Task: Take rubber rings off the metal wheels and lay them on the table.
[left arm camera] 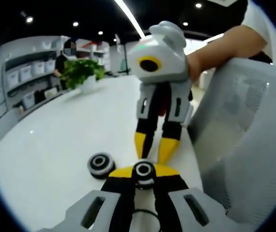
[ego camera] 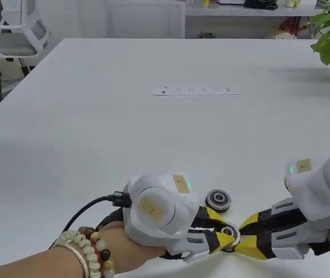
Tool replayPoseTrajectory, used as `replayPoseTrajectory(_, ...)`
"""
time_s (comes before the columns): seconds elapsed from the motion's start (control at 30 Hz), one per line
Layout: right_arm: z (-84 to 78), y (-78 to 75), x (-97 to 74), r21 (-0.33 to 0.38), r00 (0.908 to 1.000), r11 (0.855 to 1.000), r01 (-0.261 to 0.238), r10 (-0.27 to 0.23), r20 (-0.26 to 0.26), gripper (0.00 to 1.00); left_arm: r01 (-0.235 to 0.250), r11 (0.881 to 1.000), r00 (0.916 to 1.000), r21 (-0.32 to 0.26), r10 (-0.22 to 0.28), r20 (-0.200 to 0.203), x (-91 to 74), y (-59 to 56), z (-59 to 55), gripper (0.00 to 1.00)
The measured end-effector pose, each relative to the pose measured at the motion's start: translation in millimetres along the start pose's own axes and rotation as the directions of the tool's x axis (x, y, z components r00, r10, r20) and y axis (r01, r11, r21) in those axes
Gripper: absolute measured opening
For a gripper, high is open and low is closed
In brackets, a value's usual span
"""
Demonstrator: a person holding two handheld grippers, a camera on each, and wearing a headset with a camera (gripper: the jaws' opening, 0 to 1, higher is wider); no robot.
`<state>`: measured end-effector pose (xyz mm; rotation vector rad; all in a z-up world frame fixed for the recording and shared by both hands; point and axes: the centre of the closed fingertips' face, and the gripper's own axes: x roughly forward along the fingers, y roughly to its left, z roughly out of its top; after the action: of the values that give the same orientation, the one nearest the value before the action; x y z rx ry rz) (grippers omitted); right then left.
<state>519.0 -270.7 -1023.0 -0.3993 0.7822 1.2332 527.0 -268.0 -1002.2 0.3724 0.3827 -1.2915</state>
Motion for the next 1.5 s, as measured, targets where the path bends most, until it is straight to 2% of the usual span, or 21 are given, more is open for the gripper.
replayPoseTrajectory(0.07, -0.1, 0.1, -0.7, -0.013, 1.0000, 1.000, 0.004, -0.004, -0.004, 0.10, -0.002, 1.000, 1.0000, -0.005, 0.002, 0.003, -0.3, 0.4, -0.2, 0.15)
replayPoseTrajectory(0.17, -0.3, -3.8, -2.1, -0.046, 0.9995, 0.999, 0.030, -0.030, -0.010, 0.01, -0.007, 1.000, 1.0000, -0.003, 0.007, 0.001, -0.7, 1.0, -0.5, 0.15)
replayPoseTrajectory(0.37, 0.4, -5.3, -1.8, -0.049, 0.9988, 0.998, 0.041, -0.042, -0.026, 0.00, -0.009, 1.000, 1.0000, -0.006, 0.009, 0.002, -0.6, 1.1, -0.6, 0.15)
replayPoseTrajectory(0.4, 0.1, -5.7, -2.0, -0.038, 0.9986, 0.998, 0.042, -0.043, -0.030, 0.00, -0.009, 1.000, 1.0000, -0.006, 0.009, 0.002, -0.6, 1.1, -0.6, 0.15)
replayPoseTrajectory(0.47, -1.1, -7.6, -2.7, 0.037, 0.9984, 0.998, 0.048, -0.047, -0.032, 0.00, -0.010, 1.000, 0.9999, -0.005, 0.010, 0.001, -0.4, 1.3, -0.6, 0.15)
replayPoseTrajectory(0.53, -1.4, -7.7, -4.2, 0.126, 0.9990, 0.991, 0.041, -0.038, -0.026, 0.00, -0.011, 1.000, 0.9999, -0.006, 0.011, 0.002, -0.3, 1.4, -0.6, 0.15)
replayPoseTrajectory(0.57, 0.1, -9.4, -4.8, 0.148, 0.9994, 0.988, 0.035, -0.033, -0.010, 0.00, -0.011, 1.000, 0.9999, -0.006, 0.011, 0.003, -0.3, 1.4, -0.5, 0.15)
replayPoseTrajectory(0.67, -0.1, -11.7, -8.0, 0.150, 0.9992, 0.988, 0.038, -0.039, 0.005, 0.00, -0.011, 1.000, 0.9999, -0.008, 0.011, 0.005, -0.3, 1.8, -0.6, 0.14)
replayPoseTrajectory(0.77, 0.7, -11.8, -9.3, 0.191, 0.9991, 0.981, 0.037, -0.040, 0.014, 0.00, -0.012, 1.000, 0.9999, -0.008, 0.012, 0.007, -0.2, 1.9, -0.5, 0.14)
replayPoseTrajectory(0.83, 4.9, -14.1, -12.4, 0.234, 0.9981, 0.972, 0.033, -0.044, 0.044, 0.00, -0.013, 1.000, 0.9999, -0.008, 0.013, 0.008, -0.3, 2.2, -0.5, 0.14)
replayPoseTrajectory(0.9, 10.3, -12.1, -13.1, 0.286, 0.9958, 0.958, 0.006, -0.032, 0.086, 0.00, -0.013, 1.000, 0.9999, -0.010, 0.013, 0.009, -0.3, 2.2, -0.4, 0.14)
replayPoseTrajectory(1.03, 8.4, -12.6, -14.1, 0.291, 0.9965, 0.957, 0.005, -0.029, 0.079, 0.00, -0.013, 1.000, 0.9999, -0.006, 0.013, 0.008, -0.3, 2.4, -0.4, 0.14)
replayPoseTrajectory(1.23, 12.5, -8.1, -13.2, 0.331, 0.9957, 0.943, -0.016, -0.015, 0.091, 0.00, -0.012, 1.000, 0.9999, 0.009, 0.012, 0.002, -0.2, 2.9, -0.7, 0.14)
replayPoseTrajectory(1.5, 16.5, -3.3, -12.4, 0.328, 0.9954, 0.944, -0.026, -0.006, 0.096, 0.00, -0.014, 1.000, 0.9999, 0.013, 0.014, 0.001, -0.4, 2.8, -0.7, 0.14)
